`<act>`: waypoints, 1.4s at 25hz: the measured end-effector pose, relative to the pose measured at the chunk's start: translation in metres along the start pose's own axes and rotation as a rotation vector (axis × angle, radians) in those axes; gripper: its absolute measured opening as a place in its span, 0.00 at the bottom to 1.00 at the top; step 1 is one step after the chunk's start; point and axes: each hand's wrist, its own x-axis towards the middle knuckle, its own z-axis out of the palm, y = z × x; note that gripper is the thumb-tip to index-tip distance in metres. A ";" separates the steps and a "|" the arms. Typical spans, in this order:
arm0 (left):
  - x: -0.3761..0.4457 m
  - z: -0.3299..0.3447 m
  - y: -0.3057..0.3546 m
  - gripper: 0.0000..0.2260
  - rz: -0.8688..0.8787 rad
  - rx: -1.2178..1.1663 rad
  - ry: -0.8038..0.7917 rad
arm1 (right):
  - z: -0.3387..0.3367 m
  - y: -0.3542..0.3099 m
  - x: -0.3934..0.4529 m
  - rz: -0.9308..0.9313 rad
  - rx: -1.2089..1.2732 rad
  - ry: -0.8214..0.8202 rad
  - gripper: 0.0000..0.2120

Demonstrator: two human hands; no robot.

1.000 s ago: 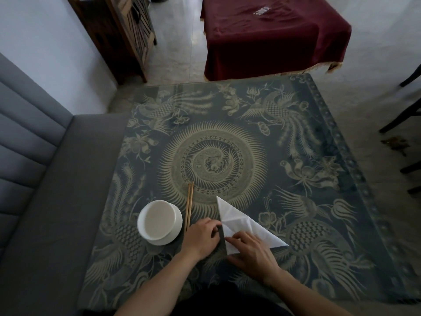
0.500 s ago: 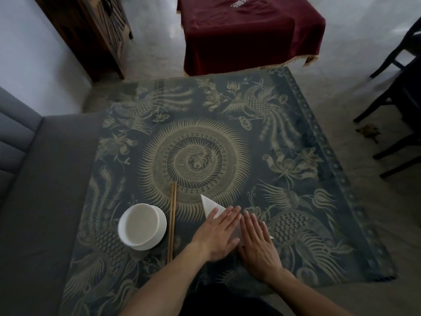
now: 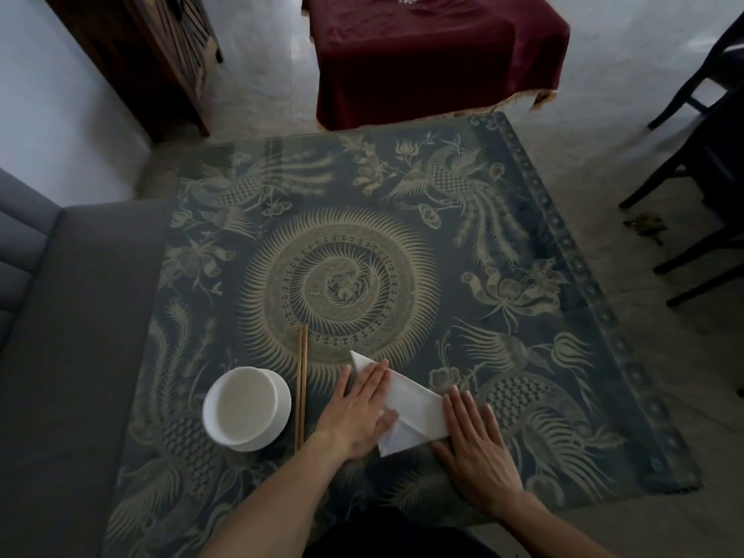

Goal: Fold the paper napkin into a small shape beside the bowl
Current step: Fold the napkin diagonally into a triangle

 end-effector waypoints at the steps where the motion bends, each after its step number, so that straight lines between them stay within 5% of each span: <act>1: -0.001 -0.001 -0.007 0.31 -0.022 0.009 0.001 | -0.001 0.007 -0.004 0.025 -0.009 0.002 0.34; 9: 0.000 -0.006 -0.034 0.30 -0.155 0.019 0.026 | -0.004 0.038 -0.029 0.172 -0.047 -0.011 0.35; 16: -0.015 0.013 0.021 0.30 0.106 -0.022 0.132 | -0.006 -0.015 0.002 -0.111 0.008 0.019 0.34; 29: -0.065 0.042 0.012 0.32 -0.011 0.049 0.088 | -0.003 0.023 -0.032 0.003 -0.016 -0.026 0.34; 35: -0.043 0.019 0.002 0.28 -0.065 -0.056 0.279 | -0.011 0.003 -0.020 -0.103 -0.047 0.000 0.34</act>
